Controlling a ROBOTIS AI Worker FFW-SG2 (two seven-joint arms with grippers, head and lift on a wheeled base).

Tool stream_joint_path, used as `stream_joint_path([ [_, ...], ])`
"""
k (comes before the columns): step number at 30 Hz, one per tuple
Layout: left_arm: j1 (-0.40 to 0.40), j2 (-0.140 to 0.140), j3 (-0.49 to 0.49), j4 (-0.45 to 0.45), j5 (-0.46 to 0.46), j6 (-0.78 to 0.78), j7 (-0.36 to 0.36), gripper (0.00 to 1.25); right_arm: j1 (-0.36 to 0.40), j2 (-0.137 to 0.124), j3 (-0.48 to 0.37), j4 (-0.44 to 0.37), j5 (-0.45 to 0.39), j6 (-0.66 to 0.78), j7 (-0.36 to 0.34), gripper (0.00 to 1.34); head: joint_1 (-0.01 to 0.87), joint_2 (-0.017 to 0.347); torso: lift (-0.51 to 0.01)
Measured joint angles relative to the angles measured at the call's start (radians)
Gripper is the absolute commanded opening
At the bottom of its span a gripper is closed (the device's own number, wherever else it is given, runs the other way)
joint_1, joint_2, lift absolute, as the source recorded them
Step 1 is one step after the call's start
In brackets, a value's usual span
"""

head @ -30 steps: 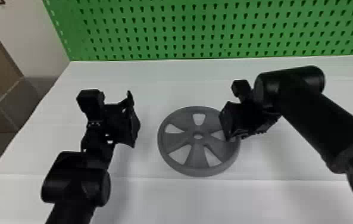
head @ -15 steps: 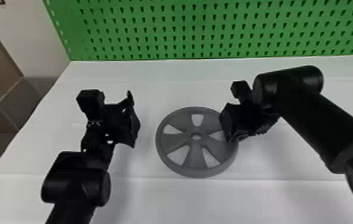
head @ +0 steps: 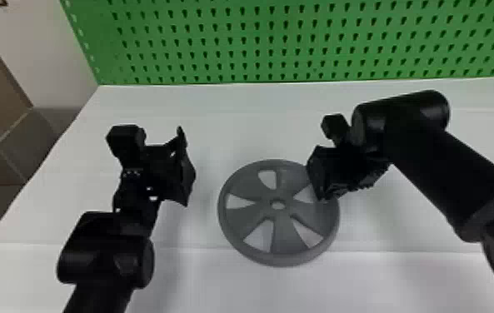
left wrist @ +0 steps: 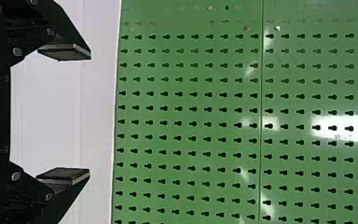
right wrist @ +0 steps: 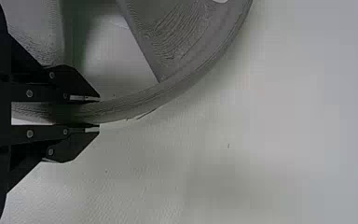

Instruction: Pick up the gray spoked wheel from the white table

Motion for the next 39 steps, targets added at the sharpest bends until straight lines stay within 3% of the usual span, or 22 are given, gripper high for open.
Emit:
stream_joint_path([
  [29, 0.004, 0.000, 0.004, 0.000, -0.001, 0.000, 0.000, 0.88, -0.006, -0.001, -0.006, 0.000, -0.001, -0.011, -0.001, 0.16, 0.839, 0.130, -0.065],
  [39, 0.012, 0.001, 0.010, 0.000, 0.002, 0.000, 0.000, 0.88, -0.010, 0.000, -0.123, -0.063, 0.124, 0.012, -0.001, 0.16, 0.839, 0.130, -0.065],
])
